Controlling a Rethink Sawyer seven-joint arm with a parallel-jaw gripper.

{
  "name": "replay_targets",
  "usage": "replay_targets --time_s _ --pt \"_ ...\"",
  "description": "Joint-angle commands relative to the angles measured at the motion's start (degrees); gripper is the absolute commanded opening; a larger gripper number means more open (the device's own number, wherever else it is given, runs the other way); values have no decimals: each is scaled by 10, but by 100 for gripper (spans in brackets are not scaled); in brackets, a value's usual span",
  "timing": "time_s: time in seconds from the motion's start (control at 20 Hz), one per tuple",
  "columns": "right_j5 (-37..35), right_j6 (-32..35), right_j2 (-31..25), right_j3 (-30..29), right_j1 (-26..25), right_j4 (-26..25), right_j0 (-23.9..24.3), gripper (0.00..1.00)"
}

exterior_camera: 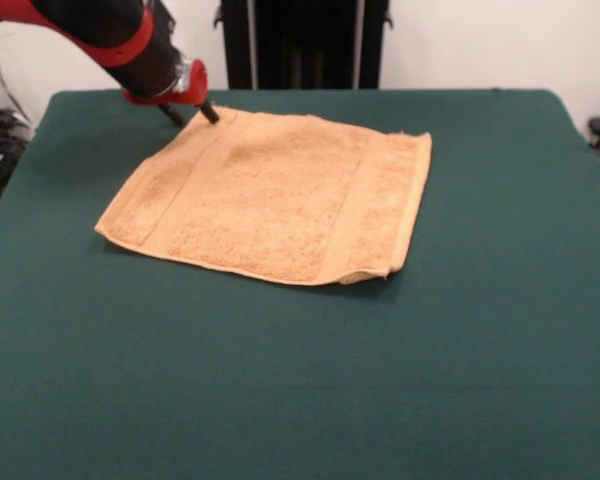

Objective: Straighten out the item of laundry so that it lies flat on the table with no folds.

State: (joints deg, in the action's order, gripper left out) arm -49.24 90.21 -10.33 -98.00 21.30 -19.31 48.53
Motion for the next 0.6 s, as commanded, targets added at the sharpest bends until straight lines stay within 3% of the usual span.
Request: replay_targets --time_s 0.05,0.6 --pt "-7 3 -30 24 -48 -2 -21 100" --pt "46 33 -32 7 -45 7 -15 100"
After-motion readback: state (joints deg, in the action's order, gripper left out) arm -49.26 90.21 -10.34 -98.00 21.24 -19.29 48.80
